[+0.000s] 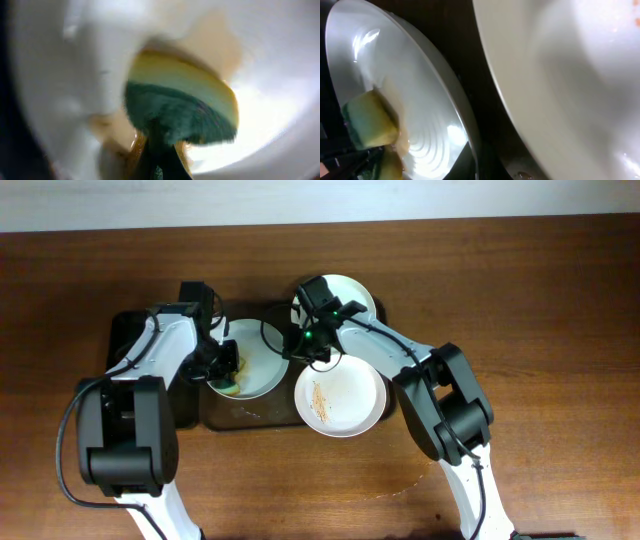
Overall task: Clean dirty plates on tray and stack at the side
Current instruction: 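Hold the left plate with the right gripper and scrub it with the sponge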
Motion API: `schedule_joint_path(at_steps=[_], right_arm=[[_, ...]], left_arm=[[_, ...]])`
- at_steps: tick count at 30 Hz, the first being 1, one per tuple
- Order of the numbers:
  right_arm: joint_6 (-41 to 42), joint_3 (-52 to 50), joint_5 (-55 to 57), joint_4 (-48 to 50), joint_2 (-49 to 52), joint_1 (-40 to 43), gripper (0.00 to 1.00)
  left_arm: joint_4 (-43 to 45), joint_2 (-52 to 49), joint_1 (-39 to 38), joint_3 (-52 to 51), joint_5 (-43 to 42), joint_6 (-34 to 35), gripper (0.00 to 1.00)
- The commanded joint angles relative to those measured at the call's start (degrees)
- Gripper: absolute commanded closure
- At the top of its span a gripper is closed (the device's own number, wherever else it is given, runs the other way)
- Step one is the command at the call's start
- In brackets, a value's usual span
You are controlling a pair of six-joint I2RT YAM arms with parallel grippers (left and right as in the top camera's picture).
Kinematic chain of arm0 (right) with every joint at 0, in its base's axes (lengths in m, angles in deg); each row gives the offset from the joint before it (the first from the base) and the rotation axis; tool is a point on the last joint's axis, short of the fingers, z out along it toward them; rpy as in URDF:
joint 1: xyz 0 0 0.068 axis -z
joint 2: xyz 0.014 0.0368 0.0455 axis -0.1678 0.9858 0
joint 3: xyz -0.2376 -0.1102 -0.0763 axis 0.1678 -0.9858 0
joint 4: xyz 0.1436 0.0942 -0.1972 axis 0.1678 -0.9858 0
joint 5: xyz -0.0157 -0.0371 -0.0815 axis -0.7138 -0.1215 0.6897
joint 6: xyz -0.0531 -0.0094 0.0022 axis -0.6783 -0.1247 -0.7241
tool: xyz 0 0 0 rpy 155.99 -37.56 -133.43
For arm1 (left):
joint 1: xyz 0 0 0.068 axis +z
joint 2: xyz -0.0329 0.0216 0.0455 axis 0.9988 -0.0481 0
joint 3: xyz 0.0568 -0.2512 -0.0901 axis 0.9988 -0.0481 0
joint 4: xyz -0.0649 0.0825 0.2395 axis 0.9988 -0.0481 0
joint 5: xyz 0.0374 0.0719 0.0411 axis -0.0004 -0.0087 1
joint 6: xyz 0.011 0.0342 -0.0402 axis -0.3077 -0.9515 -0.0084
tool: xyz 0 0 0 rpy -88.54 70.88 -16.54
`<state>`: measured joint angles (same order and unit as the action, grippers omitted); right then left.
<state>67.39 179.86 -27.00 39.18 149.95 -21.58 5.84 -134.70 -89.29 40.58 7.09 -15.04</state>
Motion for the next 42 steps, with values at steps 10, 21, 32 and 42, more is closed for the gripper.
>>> schedule_joint_path(at_steps=[10,21,32,42], right_arm=[[0.94,0.66,-0.96,0.39,1.73,0.52,0.96],[0.94,0.66,-0.96,0.39,1.73,0.52,0.96],[0.94,0.66,-0.72,0.39,1.73,0.52,0.96],[0.94,0.66,-0.74,0.39,1.73,0.52,0.96]], left_arm=[[15.87,0.11,-0.04,-0.63,20.61,16.15,0.99],[11.96,0.11,-5.4,-0.63,-15.5,-3.08,0.99],[16.15,0.11,-5.77,-0.63,20.61,19.45,0.99],[6.32,0.11,-5.84,-0.98,4.44,-0.94,0.99]])
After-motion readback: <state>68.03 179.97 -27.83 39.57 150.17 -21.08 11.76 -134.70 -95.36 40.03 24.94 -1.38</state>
